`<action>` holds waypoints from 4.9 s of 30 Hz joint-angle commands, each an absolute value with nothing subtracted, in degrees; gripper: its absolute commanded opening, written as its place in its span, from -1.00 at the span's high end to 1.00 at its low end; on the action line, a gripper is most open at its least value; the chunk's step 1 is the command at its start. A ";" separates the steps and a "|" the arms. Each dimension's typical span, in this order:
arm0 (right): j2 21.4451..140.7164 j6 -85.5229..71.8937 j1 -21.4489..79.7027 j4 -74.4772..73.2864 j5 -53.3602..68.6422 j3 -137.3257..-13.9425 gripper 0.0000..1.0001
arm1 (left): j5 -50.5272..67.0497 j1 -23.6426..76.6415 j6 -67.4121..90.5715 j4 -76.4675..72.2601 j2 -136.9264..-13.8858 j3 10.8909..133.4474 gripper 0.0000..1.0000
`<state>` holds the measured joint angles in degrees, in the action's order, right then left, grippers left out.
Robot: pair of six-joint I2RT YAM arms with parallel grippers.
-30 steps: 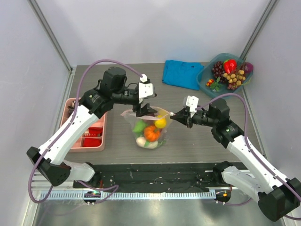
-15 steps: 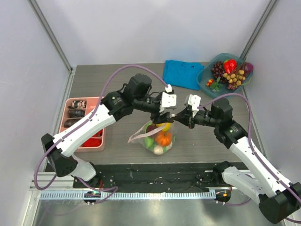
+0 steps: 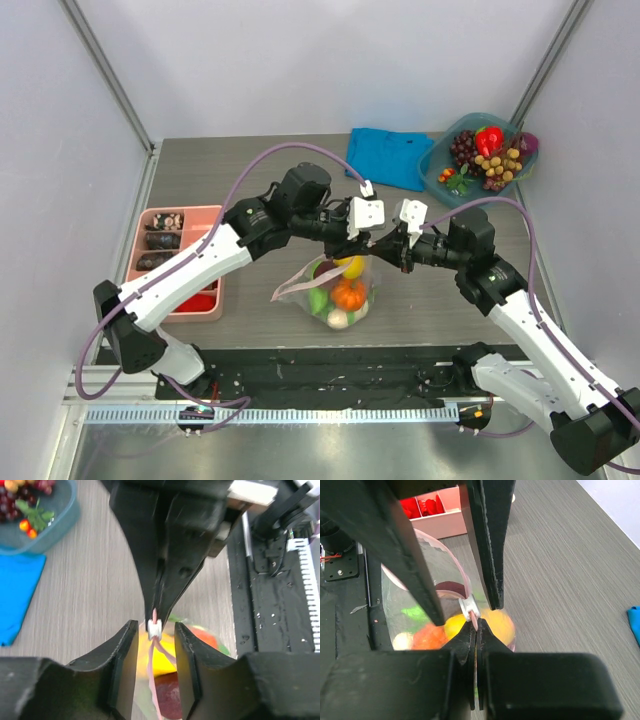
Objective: Place the food in the zip-top bag and seal the zipper
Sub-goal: Zip the zipper food storage bag at the center of the board, then place the zipper food storage bag at the center of the board, then reset both arms
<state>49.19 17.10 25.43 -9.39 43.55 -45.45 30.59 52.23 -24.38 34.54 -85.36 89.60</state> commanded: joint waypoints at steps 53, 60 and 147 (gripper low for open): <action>48.25 1.76 25.75 -6.33 13.26 -47.81 0.98 | 30.58 30.85 -24.18 58.10 -67.76 69.24 0.30; 48.78 0.09 25.66 -4.75 20.39 -47.20 0.98 | 33.23 31.64 -16.18 52.13 -72.15 78.29 -0.31; 57.13 -10.71 10.99 -21.62 13.80 -58.62 -0.99 | 38.54 15.28 -16.11 66.36 -84.02 99.39 -1.00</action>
